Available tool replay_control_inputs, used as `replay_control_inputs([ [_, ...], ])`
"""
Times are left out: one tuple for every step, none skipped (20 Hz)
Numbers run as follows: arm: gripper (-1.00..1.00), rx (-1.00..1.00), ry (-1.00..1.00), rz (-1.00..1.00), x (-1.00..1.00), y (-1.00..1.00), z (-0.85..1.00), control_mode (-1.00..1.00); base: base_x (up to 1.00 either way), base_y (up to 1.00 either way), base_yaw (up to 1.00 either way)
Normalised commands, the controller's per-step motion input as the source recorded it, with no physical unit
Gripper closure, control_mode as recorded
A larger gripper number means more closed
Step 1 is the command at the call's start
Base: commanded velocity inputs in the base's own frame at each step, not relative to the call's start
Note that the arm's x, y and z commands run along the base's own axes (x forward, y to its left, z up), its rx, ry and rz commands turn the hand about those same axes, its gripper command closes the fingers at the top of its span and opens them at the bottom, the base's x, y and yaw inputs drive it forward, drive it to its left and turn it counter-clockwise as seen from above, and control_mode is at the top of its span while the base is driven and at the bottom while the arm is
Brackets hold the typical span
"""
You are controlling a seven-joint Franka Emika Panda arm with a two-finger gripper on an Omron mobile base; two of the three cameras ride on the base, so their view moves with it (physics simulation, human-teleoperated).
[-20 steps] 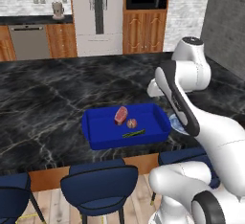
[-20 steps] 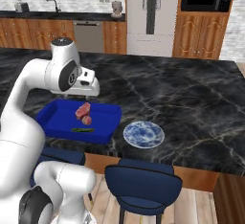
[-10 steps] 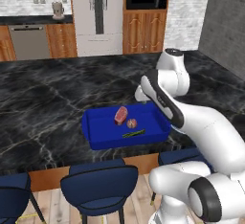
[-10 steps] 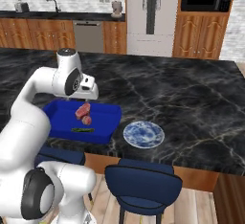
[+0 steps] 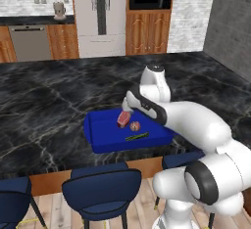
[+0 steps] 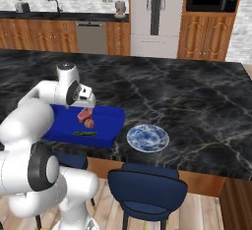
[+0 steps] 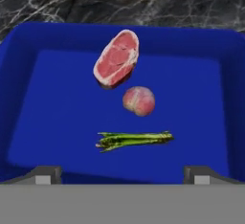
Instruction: Create a steak meal by picking up the steak and asparagus from the tray and placing them on the plate. Leave the peach on the tray.
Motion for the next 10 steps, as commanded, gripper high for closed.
replay_control_inputs([
  [-1.00,0.00,0.04,0.00,0.55,0.28,-0.31,-1.00,0.00,0.00,0.00],
  [-1.00,0.00,0.04,0.00,0.54,0.28,-0.30,-1.00,0.00,0.00,0.00],
  [-1.00,0.00,0.02,0.00,0.49,0.26,-0.29,-1.00,0.00,0.00,0.00],
  [-1.00,0.00,0.01,0.00,0.45,0.22,-0.27,-1.00,0.00,0.00,0.00],
  [-1.00,0.00,0.00,0.00,0.41,0.17,-0.29,-1.00,0.00,0.00,0.00],
  [-1.00,0.00,0.00,-0.02,0.31,0.06,-0.24,-1.00,0.00,0.00,0.00],
  [-1.00,0.00,0.00,-0.04,0.25,0.00,-0.24,-1.00,0.00,0.00,0.00],
  [-1.00,0.00,0.00,-0.05,0.21,0.00,-0.26,-1.00,0.00,0.00,0.00],
  [-1.00,0.00,0.00,-0.05,0.21,0.00,-0.28,-1.00,0.00,0.00,0.00],
  [-1.00,0.00,0.00,-0.05,0.23,0.00,-0.29,-1.00,0.00,0.00,0.00],
])
